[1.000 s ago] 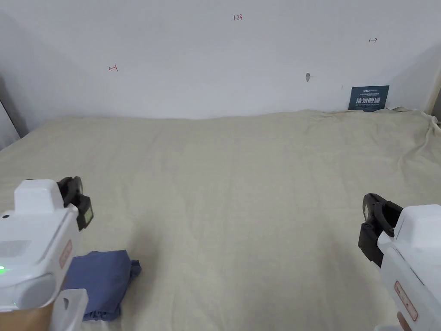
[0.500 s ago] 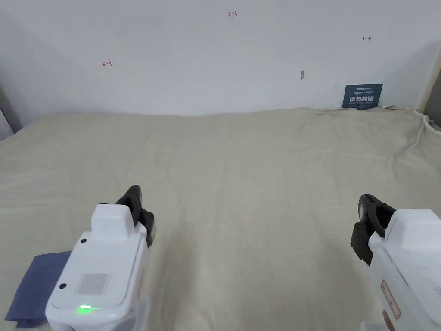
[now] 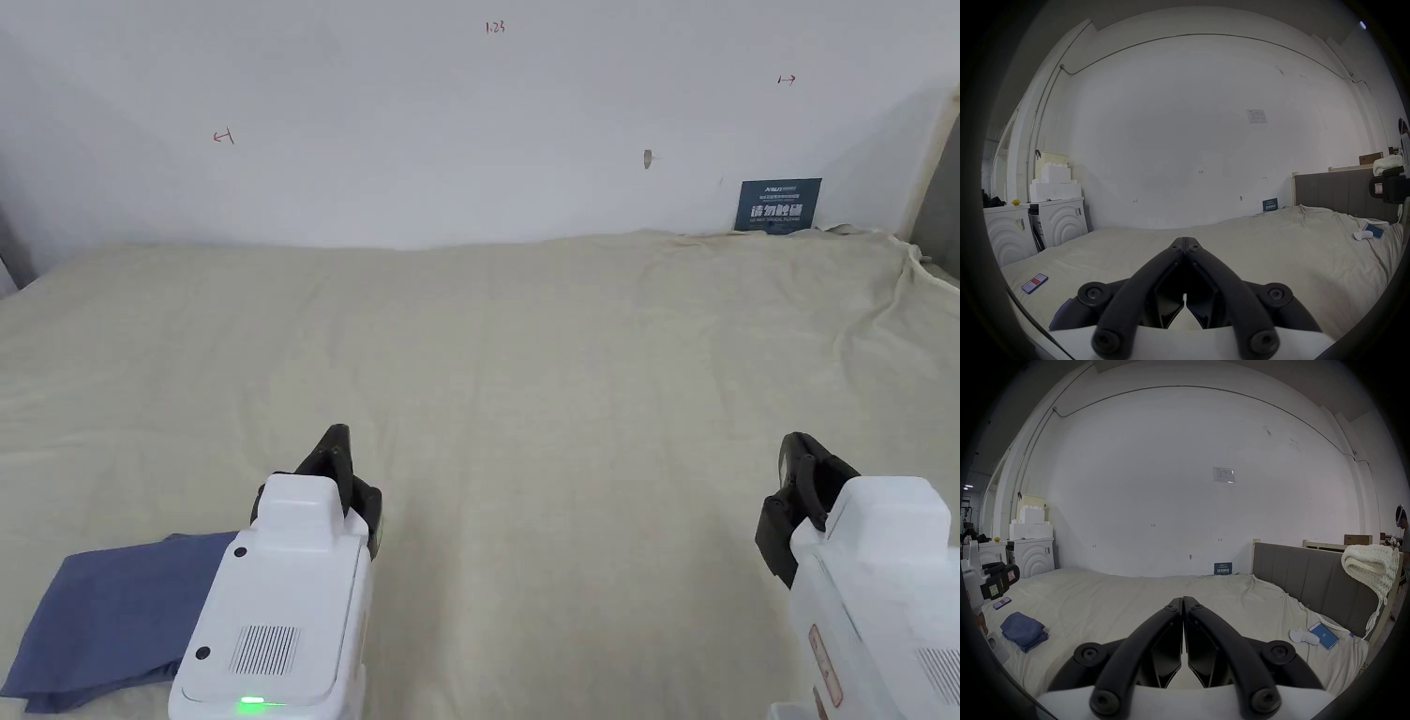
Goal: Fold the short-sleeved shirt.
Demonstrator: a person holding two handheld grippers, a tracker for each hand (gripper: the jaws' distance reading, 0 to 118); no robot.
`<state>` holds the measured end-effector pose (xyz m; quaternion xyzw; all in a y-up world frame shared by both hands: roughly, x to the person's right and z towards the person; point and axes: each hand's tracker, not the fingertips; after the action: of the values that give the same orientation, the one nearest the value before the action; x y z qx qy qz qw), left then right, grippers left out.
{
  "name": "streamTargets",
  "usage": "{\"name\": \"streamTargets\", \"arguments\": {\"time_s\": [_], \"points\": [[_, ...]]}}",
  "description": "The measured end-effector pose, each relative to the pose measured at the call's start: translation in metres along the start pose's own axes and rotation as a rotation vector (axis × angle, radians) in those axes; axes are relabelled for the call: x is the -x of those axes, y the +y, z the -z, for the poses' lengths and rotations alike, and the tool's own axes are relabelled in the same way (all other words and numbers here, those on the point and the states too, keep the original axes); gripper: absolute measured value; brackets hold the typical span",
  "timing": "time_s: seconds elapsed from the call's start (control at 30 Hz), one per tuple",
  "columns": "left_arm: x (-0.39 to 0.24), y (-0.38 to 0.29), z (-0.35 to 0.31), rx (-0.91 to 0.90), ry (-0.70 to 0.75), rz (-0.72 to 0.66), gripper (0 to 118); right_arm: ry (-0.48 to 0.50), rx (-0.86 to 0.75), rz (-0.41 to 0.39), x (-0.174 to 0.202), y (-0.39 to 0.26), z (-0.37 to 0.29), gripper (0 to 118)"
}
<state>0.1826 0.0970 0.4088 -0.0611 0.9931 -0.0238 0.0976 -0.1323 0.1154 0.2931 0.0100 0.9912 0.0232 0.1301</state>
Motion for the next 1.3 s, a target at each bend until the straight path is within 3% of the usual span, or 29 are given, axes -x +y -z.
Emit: {"name": "streamTargets", "arguments": {"time_s": [1.3], "points": [[0.003, 0.0, 0.0, 0.009, 0.0, -0.027, 0, 0.016, -0.005, -0.024, 0.01, 0.008, -0.003, 0]]}}
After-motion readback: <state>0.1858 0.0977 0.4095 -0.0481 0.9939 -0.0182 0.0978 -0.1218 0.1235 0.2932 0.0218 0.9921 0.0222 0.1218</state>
